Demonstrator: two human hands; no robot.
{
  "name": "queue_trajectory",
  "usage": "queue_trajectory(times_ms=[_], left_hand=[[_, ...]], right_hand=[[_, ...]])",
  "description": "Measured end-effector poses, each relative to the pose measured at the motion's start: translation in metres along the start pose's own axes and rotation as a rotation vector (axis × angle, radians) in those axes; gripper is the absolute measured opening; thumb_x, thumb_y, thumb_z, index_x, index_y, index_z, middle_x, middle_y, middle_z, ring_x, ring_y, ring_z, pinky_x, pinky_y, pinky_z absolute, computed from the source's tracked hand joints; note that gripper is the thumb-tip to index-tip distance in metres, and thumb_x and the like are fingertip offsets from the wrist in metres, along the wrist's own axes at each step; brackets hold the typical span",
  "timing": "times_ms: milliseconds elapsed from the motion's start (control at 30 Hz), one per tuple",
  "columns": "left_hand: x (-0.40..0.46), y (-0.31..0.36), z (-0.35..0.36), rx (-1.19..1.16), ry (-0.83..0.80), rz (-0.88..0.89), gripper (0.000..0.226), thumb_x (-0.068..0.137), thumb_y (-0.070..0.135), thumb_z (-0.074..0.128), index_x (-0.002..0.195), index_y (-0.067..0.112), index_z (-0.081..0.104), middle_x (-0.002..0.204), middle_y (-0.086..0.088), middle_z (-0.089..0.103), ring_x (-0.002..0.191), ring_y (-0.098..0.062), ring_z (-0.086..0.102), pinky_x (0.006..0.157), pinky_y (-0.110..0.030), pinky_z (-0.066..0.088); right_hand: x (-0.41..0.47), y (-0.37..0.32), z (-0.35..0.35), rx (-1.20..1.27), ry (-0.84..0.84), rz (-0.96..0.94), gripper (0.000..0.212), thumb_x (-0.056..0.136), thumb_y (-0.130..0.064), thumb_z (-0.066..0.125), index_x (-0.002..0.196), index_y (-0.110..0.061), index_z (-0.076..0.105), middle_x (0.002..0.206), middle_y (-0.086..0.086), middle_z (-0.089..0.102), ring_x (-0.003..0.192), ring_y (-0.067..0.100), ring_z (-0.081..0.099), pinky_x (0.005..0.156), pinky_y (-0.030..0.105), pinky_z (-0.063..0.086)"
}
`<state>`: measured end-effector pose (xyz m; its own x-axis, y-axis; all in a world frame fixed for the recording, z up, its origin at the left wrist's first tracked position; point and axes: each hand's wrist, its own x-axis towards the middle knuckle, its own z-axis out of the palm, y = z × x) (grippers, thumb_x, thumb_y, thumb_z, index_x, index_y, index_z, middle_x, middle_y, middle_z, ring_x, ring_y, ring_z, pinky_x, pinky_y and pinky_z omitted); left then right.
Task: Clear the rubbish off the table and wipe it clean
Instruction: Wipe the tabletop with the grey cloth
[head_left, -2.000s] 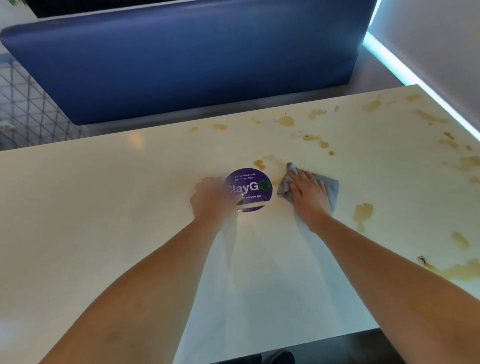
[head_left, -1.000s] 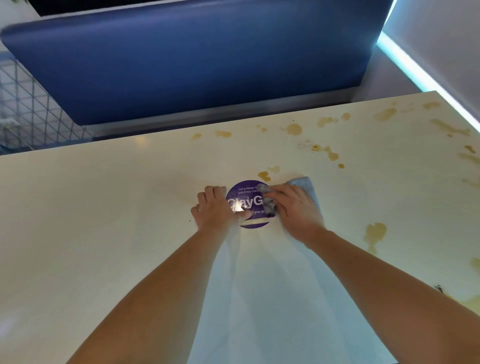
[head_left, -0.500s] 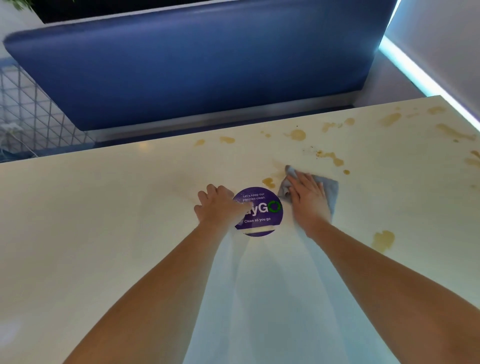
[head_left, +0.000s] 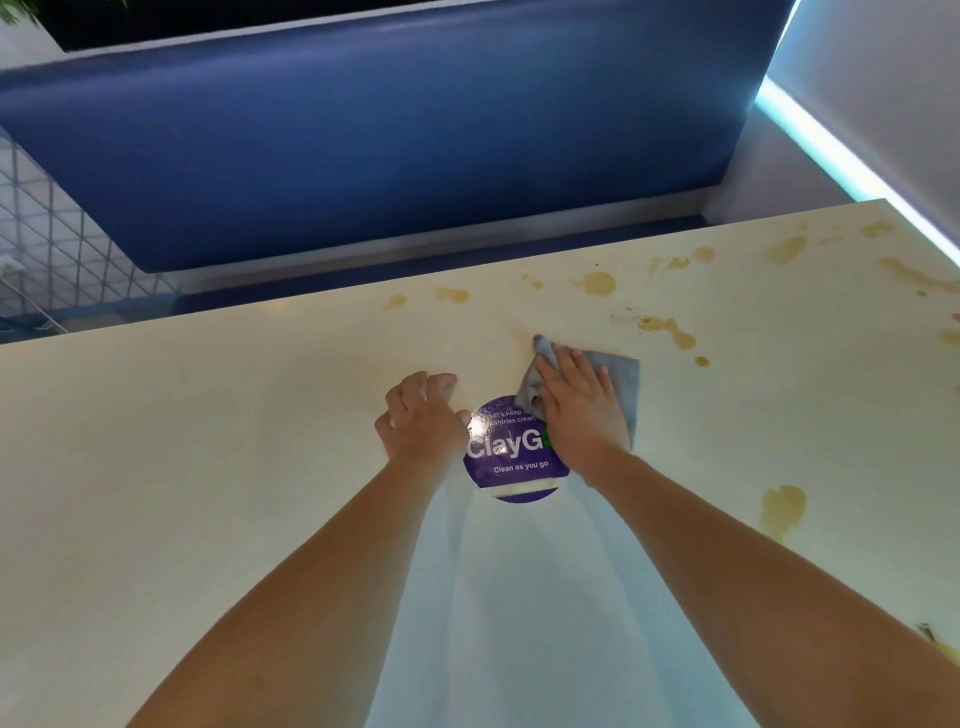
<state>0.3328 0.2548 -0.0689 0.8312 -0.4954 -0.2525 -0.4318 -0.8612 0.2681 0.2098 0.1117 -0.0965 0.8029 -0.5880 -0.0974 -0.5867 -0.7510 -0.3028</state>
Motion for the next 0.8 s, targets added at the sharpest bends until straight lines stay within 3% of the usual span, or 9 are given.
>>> queue_trajectory(times_ms=[200, 400, 600, 733, 800], left_hand=[[0.000, -0.004, -0.002, 0.014, -0.018, 0.026, 0.046, 0.096, 0.046, 0.045, 0.139, 0.043, 0.032, 0.149, 0.007, 0.021, 0.136, -0.020, 0.018, 0.107, -0.040, 0.022], [0.002, -0.006, -0.009, 0.049, -0.042, 0.064, 0.044, 0.095, 0.049, 0.047, 0.136, 0.043, 0.035, 0.143, 0.007, 0.026, 0.132, -0.021, 0.022, 0.105, -0.040, 0.025], [0.021, -0.008, -0.022, 0.060, 0.124, 0.119, 0.025, 0.096, 0.035, 0.043, 0.120, 0.031, 0.053, 0.122, 0.005, 0.046, 0.115, -0.021, 0.040, 0.090, -0.033, 0.033], [0.038, -0.017, -0.027, 0.041, 0.184, 0.176, 0.020, 0.097, 0.023, 0.043, 0.108, 0.031, 0.058, 0.111, 0.006, 0.054, 0.108, -0.018, 0.047, 0.087, -0.031, 0.033], [0.048, -0.022, -0.028, 0.034, 0.218, 0.178, 0.019, 0.098, 0.022, 0.044, 0.109, 0.031, 0.057, 0.112, 0.006, 0.055, 0.110, -0.019, 0.047, 0.088, -0.031, 0.033]], right_hand=[[-0.015, 0.001, 0.001, -0.007, -0.099, -0.227, 0.062, 0.095, -0.060, 0.004, 0.154, -0.042, 0.007, 0.163, -0.014, -0.003, 0.149, 0.009, -0.010, 0.120, 0.036, -0.010], [0.021, -0.015, 0.001, -0.071, -0.071, 0.047, 0.058, 0.100, -0.056, 0.010, 0.154, -0.038, -0.005, 0.163, -0.003, -0.015, 0.149, 0.020, -0.015, 0.120, 0.042, -0.010], [0.019, -0.016, 0.002, -0.081, -0.112, -0.268, 0.060, 0.097, -0.054, 0.000, 0.154, -0.036, -0.005, 0.162, -0.011, -0.010, 0.149, 0.011, -0.013, 0.121, 0.038, -0.007], [0.053, -0.013, -0.005, -0.114, -0.078, -0.021, 0.055, 0.104, -0.045, 0.006, 0.155, -0.031, -0.009, 0.163, -0.005, -0.013, 0.149, 0.016, -0.015, 0.120, 0.038, -0.010], [0.057, -0.035, 0.000, -0.104, -0.045, 0.009, 0.054, 0.105, -0.043, 0.007, 0.155, -0.029, -0.008, 0.162, -0.003, -0.015, 0.149, 0.018, -0.016, 0.119, 0.039, -0.011]])
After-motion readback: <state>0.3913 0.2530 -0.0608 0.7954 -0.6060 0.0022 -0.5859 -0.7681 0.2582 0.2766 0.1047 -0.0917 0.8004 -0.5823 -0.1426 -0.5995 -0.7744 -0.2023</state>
